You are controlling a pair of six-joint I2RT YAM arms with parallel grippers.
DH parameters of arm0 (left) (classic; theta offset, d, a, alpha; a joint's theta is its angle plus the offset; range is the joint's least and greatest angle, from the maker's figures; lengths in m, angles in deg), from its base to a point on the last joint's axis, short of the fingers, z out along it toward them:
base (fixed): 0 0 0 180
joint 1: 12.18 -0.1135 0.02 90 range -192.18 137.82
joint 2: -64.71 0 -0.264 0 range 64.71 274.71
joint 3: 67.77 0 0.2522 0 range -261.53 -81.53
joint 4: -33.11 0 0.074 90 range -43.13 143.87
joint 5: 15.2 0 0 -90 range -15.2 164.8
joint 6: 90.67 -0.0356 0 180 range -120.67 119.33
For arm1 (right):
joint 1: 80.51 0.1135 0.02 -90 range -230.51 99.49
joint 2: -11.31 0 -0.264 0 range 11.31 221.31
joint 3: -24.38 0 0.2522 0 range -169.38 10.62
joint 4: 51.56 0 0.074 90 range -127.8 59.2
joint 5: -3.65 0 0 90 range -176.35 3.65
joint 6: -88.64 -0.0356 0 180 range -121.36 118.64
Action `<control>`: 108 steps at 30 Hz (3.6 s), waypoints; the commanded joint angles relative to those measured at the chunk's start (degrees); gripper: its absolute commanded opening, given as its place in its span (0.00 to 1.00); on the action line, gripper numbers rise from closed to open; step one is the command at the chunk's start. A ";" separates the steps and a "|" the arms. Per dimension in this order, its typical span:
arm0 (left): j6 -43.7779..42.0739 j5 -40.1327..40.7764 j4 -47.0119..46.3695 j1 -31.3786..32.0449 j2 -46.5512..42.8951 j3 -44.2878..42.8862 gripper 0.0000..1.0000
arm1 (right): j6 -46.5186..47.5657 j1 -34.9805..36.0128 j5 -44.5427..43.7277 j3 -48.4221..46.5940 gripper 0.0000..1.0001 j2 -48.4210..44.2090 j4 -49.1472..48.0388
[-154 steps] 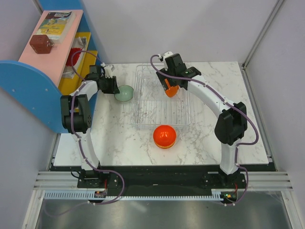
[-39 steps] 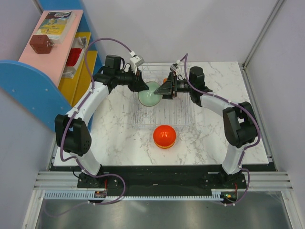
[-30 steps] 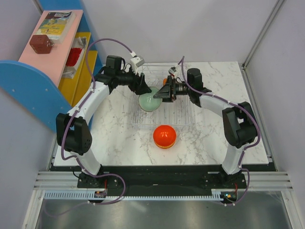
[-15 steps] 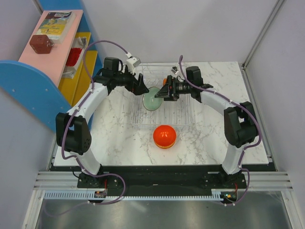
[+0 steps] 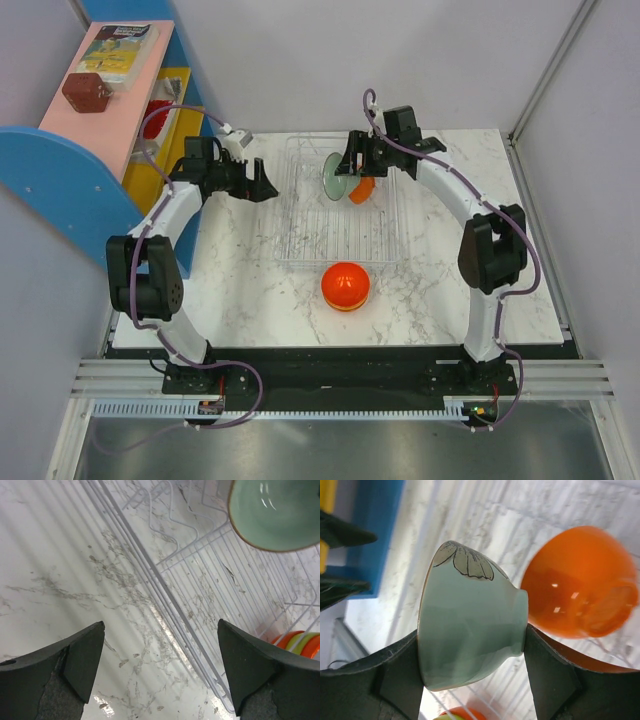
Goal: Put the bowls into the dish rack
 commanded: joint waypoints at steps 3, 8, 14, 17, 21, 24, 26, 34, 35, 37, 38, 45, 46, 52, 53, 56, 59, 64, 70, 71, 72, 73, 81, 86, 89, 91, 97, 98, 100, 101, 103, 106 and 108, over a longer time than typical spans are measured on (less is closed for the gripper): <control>-2.82 -10.50 -2.41 0.57 -1.99 4.03 1.00 | 4.20 0.25 -15.44 -14.29 0.00 4.62 4.82; -6.17 -14.29 -2.67 0.75 -1.64 8.34 0.99 | 6.39 1.91 -20.38 -20.64 0.00 6.83 5.88; -9.33 -18.68 -2.67 1.01 -0.94 11.51 0.97 | 9.38 6.56 -29.94 -23.98 0.00 8.06 6.06; -9.60 -20.35 -2.67 1.62 -0.50 12.21 0.96 | 11.23 9.47 -35.65 -24.95 0.00 8.50 5.97; -10.39 -21.23 -2.67 3.90 -0.23 13.18 0.95 | 12.46 12.11 -41.64 -25.66 0.00 9.20 5.88; -10.83 -21.67 -2.50 5.57 -0.23 13.70 0.95 | 13.25 13.52 -46.99 -25.93 0.00 9.64 5.79; -10.83 -21.94 -2.41 6.46 0.03 13.88 0.95 | 13.60 14.22 -48.24 -25.93 0.00 9.82 5.70; -10.83 -22.55 -2.41 10.15 0.64 13.71 0.93 | 14.75 16.86 -54.13 -25.66 0.00 10.61 5.44; -10.92 -22.64 -2.41 10.33 0.56 13.71 0.93 | 14.75 17.21 -54.57 -25.66 0.00 10.87 5.44; -11.09 -22.38 -2.23 10.59 0.65 13.62 0.93 | 15.10 17.56 -55.19 -25.66 0.00 11.05 5.44; -11.27 -21.77 -2.23 10.59 0.64 13.79 0.93 | 15.19 17.74 -55.54 -25.66 0.00 11.22 5.35; -8.72 -21.06 -3.81 6.56 0.29 13.97 0.95 | 15.89 18.53 -56.06 -25.05 0.00 12.72 5.26; -8.28 -21.06 -4.16 5.85 0.29 13.88 0.95 | 15.98 18.62 -56.15 -24.96 0.00 12.81 5.27; -6.26 -22.38 -5.83 2.42 -1.02 14.14 0.95 | 16.33 19.32 -57.21 -24.78 0.00 14.12 5.27; -6.00 -22.38 -5.92 2.16 -1.37 14.15 0.95 | 16.42 19.58 -57.38 -24.87 0.00 14.39 5.27; -5.73 -22.73 -6.19 1.54 -1.99 14.23 0.95 | 16.86 20.29 -58.09 -25.13 0.00 15.18 5.00; -5.56 -22.90 -6.54 1.36 -2.34 14.41 0.95 | 17.47 20.90 -58.87 -25.75 0.00 16.06 4.91; -5.64 -23.08 -6.54 1.10 -2.61 14.58 0.95 | 17.82 21.34 -59.49 -26.71 0.00 17.46 4.65; -5.73 -23.08 -6.71 0.92 -3.13 14.67 0.95 | 16.86 21.43 -58.09 -25.93 0.00 18.87 4.74; -5.73 -23.17 -6.63 0.92 -3.13 14.67 0.96 | 16.68 21.43 -57.65 -25.75 0.00 18.96 4.91; -5.73 -23.17 -6.71 0.84 -3.05 14.67 0.96 | 16.51 21.52 -56.60 -25.58 0.00 18.96 4.91; -5.73 -23.17 -6.72 0.84 -3.13 14.67 0.96 | 16.16 21.43 -56.16 -25.31 0.00 19.13 4.91; -5.82 -23.08 -6.71 0.75 -3.40 14.67 0.96 | 14.57 21.43 -52.55 -25.05 0.00 20.19 5.35; -5.99 -23.08 -6.63 0.66 -3.40 14.67 0.96 | 13.61 21.26 -48.95 -24.87 0.00 21.07 5.44; -6.00 -23.08 -6.63 0.66 -3.49 14.67 0.96 | 12.82 20.99 -46.59 -24.87 0.00 21.68 5.62; -6.00 -23.08 -6.71 0.57 -3.49 14.76 0.96 | 12.29 20.73 -45.53 -24.70 0.00 22.03 5.71; -5.91 -23.08 -6.63 0.57 -3.40 14.67 0.96 | 11.23 20.11 -41.92 -24.43 0.00 22.83 5.88; -6.08 -23.17 -6.63 0.57 -3.40 14.67 0.96 | 11.23 20.03 -41.39 -24.43 0.00 22.91 5.97; -6.00 -23.17 -6.71 0.57 -3.22 14.67 0.96 | 10.97 19.94 -40.25 -24.43 0.00 23.00 5.97; -6.08 -23.17 -6.72 0.57 -3.31 14.59 0.96 | 10.71 19.85 -39.90 -24.43 0.00 23.00 5.97; -5.99 -23.08 -6.63 0.57 -3.22 14.50 0.96 | 10.44 19.59 -38.84 -24.43 0.00 23.18 5.97; -6.00 -23.08 -6.63 0.57 -3.31 14.58 0.96 | 10.00 19.32 -37.09 -24.52 0.00 23.62 5.97; -6.08 -23.08 -6.63 0.57 -3.40 14.59 0.96 | 9.74 19.32 -36.47 -24.52 0.00 23.97 5.97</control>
